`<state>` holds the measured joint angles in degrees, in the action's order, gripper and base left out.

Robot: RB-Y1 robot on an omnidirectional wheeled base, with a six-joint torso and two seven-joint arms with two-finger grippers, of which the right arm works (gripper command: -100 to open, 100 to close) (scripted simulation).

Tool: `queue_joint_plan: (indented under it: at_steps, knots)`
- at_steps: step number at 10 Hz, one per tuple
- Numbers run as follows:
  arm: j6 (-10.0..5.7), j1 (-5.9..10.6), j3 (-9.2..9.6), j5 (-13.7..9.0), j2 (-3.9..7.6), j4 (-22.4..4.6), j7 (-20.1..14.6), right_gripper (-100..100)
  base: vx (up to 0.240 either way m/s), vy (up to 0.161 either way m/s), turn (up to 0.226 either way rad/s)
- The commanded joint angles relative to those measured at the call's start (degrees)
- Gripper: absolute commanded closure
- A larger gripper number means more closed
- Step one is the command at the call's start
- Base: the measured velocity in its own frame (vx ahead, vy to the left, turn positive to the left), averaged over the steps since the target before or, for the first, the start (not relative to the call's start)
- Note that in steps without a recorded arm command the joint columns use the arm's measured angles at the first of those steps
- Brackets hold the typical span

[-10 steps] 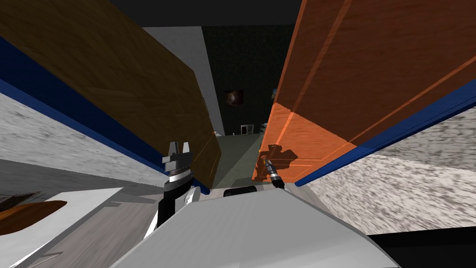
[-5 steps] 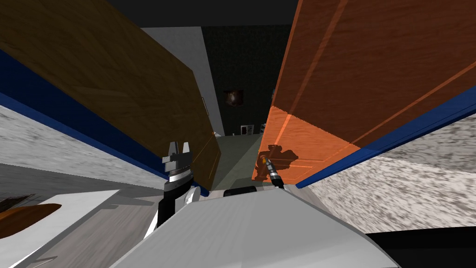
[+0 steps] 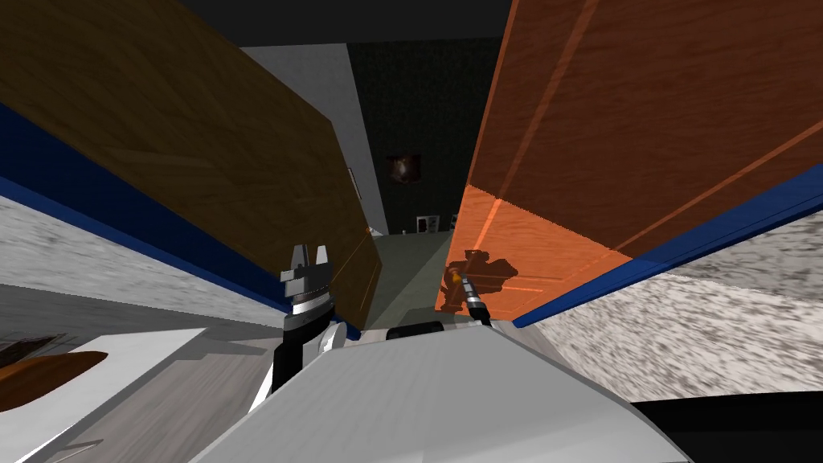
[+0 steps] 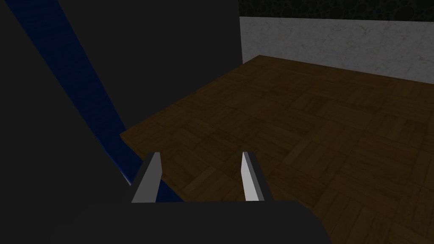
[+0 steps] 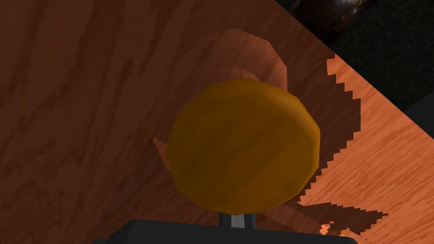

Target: Push the door open

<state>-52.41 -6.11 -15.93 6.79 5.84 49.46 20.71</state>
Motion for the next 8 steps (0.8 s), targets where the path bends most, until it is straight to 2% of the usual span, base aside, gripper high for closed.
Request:
queue_joint_plan:
  at_steps: [1, 3, 4, 6, 7, 8]
  knots:
    - [0.20, -0.21, 0.33, -0.86, -0.04, 0.25, -2.56, -100, -0.043, -0.007, 0.046]
    - [0.37, -0.41, 0.80, -2.29, -0.06, 0.56, -5.89, -100, -0.043, -0.004, 0.056]
    - [0.37, -0.41, 0.80, -2.29, -0.06, 0.56, -6.30, -100, -0.029, -0.004, 0.018]
    - [0.58, -0.64, 1.36, -3.98, -0.10, 0.94, -9.95, -100, -0.031, -0.007, 0.058]
    - [0.58, -0.64, 1.36, -3.98, -0.10, 0.94, -10.47, -100, -0.031, -0.006, 0.023]
    - [0.70, -0.78, 1.69, -4.95, -0.12, 1.15, -12.72, -100, -0.029, -0.003, 0.045]
